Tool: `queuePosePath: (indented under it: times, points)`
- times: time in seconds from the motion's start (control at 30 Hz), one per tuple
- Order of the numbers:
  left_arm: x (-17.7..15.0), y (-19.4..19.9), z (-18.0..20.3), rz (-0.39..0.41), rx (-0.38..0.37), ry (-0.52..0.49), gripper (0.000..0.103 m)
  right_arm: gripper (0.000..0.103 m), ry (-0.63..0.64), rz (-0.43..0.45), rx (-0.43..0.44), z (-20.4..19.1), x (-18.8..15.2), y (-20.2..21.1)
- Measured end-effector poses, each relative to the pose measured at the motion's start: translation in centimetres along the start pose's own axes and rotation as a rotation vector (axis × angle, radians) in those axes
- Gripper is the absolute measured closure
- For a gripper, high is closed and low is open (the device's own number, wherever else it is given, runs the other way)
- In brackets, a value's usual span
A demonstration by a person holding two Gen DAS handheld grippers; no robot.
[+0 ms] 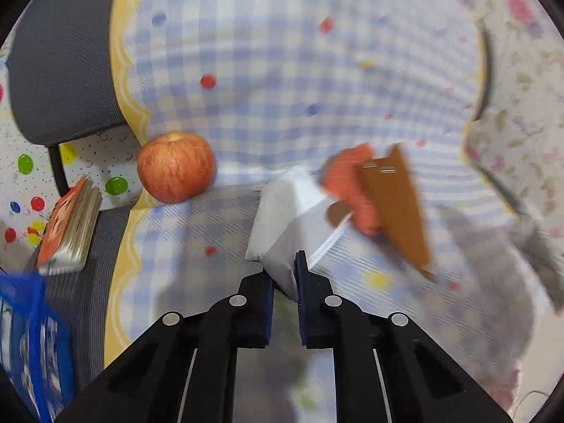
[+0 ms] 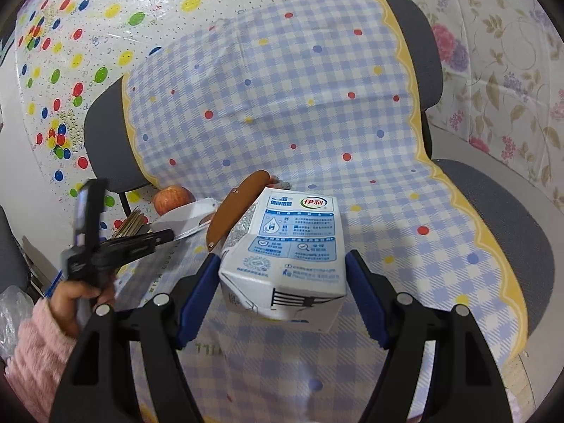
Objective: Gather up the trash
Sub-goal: 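Carry the milk carton and paper packet over the trash bin and release them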
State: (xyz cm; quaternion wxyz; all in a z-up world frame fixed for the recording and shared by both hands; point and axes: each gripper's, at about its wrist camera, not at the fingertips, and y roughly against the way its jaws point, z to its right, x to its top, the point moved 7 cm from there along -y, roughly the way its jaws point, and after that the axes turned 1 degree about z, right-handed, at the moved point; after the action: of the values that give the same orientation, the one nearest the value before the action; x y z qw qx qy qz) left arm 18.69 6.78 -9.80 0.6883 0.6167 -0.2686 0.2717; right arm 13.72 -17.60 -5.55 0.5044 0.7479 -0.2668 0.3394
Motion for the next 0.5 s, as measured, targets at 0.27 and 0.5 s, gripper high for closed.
queuePosePath:
  times: [0.27, 0.5]
  points:
    - [-3.8, 9.1, 4.4, 0.126, -0.025, -0.027, 0.094, 0.031, 0.005, 0.000, 0.019, -0.4, -1.0, 2.0]
    - [-7.0, 12.1, 7.5, 0.134, -0.073, -0.053, 0.094, 0.031, 0.002, -0.020, 0.036, -0.7, -2.9, 3.6]
